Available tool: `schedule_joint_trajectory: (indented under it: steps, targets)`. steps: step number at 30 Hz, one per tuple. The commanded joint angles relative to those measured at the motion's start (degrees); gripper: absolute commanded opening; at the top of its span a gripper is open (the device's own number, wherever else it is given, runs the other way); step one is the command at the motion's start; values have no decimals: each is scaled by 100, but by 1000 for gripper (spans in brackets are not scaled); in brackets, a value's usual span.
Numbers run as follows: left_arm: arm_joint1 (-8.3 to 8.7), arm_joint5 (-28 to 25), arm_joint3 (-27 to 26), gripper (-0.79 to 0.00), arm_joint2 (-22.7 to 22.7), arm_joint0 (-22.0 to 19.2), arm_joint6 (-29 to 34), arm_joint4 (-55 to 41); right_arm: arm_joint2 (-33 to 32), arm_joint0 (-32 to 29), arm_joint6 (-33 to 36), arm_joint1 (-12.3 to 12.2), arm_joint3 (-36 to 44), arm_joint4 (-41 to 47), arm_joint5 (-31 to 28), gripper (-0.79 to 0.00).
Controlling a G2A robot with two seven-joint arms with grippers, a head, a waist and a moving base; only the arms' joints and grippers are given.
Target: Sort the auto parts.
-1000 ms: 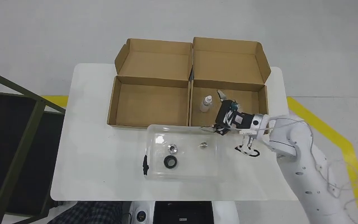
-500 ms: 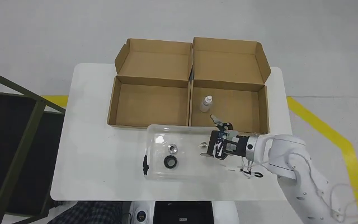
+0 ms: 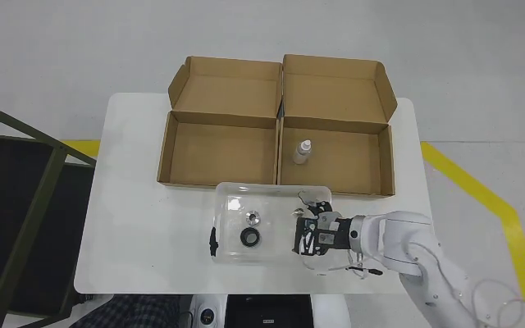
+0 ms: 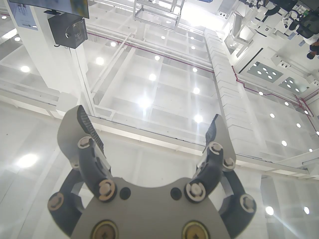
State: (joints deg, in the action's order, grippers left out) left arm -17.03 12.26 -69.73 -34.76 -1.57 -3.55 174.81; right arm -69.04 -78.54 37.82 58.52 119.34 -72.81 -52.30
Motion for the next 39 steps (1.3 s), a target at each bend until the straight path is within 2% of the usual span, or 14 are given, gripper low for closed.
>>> schedule_joint_trajectory:
  steps: [1, 16, 23, 30, 33, 35, 39]
  targets:
    - [0, 0, 0, 0, 0, 0, 0, 0, 52, 23, 57, -4, -21, -61, 26, 0]
    - [0, 0, 0, 0, 0, 0, 0, 0, 605, 428, 508, 32, -466, -296, 366, 0]
    - [0, 0, 0, 0, 0, 0, 0, 0, 784, 566, 680, 46, -589, -409, 510, -163]
    - [0, 0, 0, 0, 0, 0, 0, 0, 939, 676, 817, 59, -735, -490, 617, -200]
    - [0, 0, 0, 0, 0, 0, 0, 0, 1010, 736, 868, 69, -807, -533, 666, -280]
    - [0, 0, 0, 0, 0, 0, 0, 0, 1053, 773, 875, 76, -839, -541, 697, -388]
    - [0, 0, 0, 0, 0, 0, 0, 0, 1123, 845, 891, 86, -897, -554, 722, -440]
